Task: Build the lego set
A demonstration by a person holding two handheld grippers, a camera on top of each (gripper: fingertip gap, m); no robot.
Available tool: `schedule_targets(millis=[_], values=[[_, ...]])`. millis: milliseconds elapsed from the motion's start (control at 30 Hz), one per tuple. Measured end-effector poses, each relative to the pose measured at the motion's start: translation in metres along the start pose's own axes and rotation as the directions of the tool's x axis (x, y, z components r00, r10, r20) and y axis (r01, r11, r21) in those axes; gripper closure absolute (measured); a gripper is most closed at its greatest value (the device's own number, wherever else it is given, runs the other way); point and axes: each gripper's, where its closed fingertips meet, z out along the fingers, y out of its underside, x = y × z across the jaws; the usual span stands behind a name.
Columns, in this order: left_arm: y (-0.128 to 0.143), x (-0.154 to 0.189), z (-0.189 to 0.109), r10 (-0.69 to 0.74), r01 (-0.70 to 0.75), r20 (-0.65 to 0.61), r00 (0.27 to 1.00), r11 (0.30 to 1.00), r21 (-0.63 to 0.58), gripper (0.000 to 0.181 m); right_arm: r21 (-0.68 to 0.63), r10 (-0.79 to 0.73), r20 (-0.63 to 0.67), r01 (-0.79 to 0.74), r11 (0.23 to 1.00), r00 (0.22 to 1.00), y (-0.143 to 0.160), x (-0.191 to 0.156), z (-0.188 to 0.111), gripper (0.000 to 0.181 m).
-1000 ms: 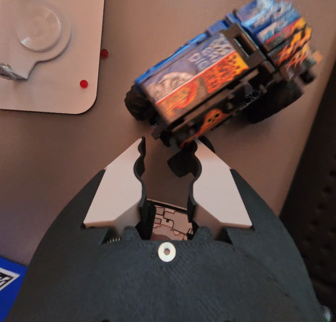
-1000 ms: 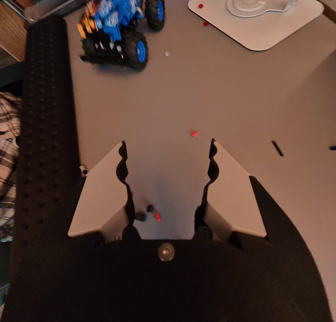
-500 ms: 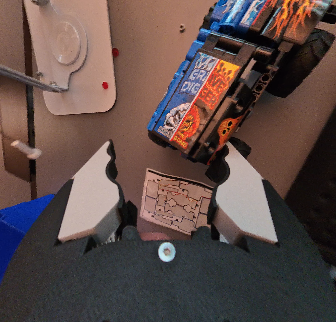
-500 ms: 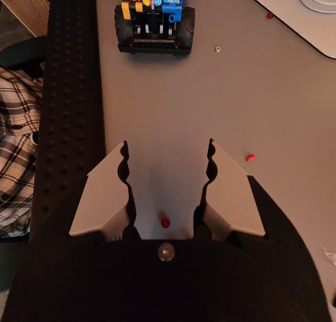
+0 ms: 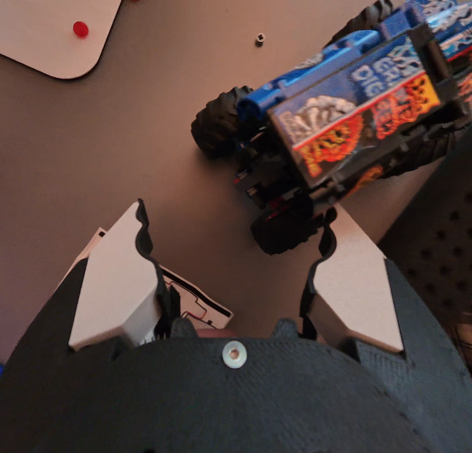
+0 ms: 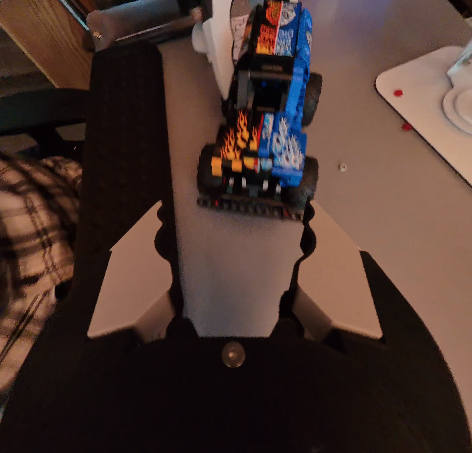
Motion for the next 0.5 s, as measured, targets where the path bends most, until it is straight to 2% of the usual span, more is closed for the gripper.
schedule_targets(millis=[33, 100, 167, 200, 267, 300, 367, 433, 500], values=[[-0.002, 0.005, -0.002, -0.009, 0.009, -0.008, 1.0, 1.0, 0.01, 0.041, 0.004, 0.002, -0.028, -0.002, 1.0, 1.0, -0.007, 0.0, 0.012, 0.078], [-0.012, 0.01, -0.004, -0.102, 0.106, -0.053, 0.993, 0.992, 0.073, 0.042, -0.009, -0.005, -0.099, 0.004, 1.0, 0.995, -0.016, 0.006, 0.031, 0.082], [-0.003, 0.015, -0.005, -0.088, 0.092, -0.061, 0.994, 0.994, 0.054, 0.041, -0.047, 0.005, -0.153, -0.012, 0.999, 0.988, -0.013, 0.015, 0.042, 0.087], [0.003, 0.011, -0.009, -0.023, 0.023, 0.0, 1.0, 0.999, 0.037, 0.043, -0.045, 0.025, -0.147, -0.032, 0.999, 0.989, -0.014, 0.016, 0.043, 0.092], [0.009, 0.003, -0.021, 0.213, -0.21, 0.142, 0.967, 0.977, -0.034, 0.049, -0.042, 0.018, -0.13, -0.023, 0.999, 0.991, -0.013, 0.016, 0.043, 0.092], [-0.003, 0.014, -0.026, 0.313, -0.318, 0.148, 0.938, 0.948, 0.012, 0.05, -0.038, 0.008, -0.122, -0.012, 0.999, 0.993, -0.013, 0.015, 0.043, 0.092], [-0.034, 0.039, -0.035, 0.432, -0.445, 0.122, 0.894, 0.887, 0.121, 0.064, -0.025, 0.009, -0.101, -0.012, 1.0, 0.995, -0.013, 0.015, 0.044, 0.093], [-0.055, 0.046, -0.033, 0.568, -0.585, 0.162, 0.807, 0.806, 0.09, 0.071, -0.012, 0.019, -0.084, -0.02, 1.0, 0.996, -0.015, 0.015, 0.046, 0.093], [-0.059, 0.056, -0.02, 0.638, -0.641, 0.084, 0.766, 0.767, 0.029, 0.079, -0.003, 0.012, -0.081, -0.013, 1.0, 0.997, -0.016, 0.015, 0.047, 0.093]])
